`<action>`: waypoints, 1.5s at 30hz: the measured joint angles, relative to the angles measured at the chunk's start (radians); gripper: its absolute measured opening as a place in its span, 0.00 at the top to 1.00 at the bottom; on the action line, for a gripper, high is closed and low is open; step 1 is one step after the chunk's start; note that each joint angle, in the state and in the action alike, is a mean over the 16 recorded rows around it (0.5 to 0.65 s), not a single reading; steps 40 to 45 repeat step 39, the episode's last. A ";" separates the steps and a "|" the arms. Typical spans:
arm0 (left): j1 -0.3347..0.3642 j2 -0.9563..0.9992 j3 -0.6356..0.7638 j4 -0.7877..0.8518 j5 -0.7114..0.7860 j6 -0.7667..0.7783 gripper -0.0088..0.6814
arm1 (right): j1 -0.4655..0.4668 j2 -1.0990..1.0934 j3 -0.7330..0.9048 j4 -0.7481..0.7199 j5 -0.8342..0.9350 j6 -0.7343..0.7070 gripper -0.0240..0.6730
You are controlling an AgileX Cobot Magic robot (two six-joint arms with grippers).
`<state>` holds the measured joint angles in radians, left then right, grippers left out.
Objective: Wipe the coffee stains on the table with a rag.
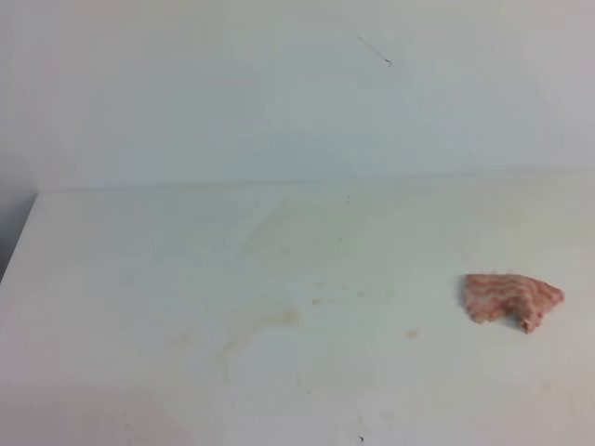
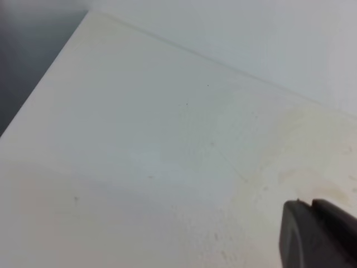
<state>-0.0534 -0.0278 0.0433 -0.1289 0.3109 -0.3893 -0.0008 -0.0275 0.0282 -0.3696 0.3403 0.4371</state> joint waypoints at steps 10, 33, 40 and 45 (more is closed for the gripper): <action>0.000 0.000 0.000 0.000 0.000 -0.001 0.99 | 0.000 0.000 0.001 0.288 -0.021 -0.391 0.97; 0.000 0.002 -0.003 0.000 0.001 -0.001 0.99 | 0.000 -0.001 0.000 0.439 -0.026 -0.562 0.97; 0.000 0.003 -0.005 0.000 0.002 -0.001 0.99 | 0.000 0.000 -0.002 0.440 -0.025 -0.564 0.97; 0.000 0.003 -0.005 0.000 0.002 -0.001 0.99 | 0.000 0.000 -0.002 0.440 -0.025 -0.564 0.97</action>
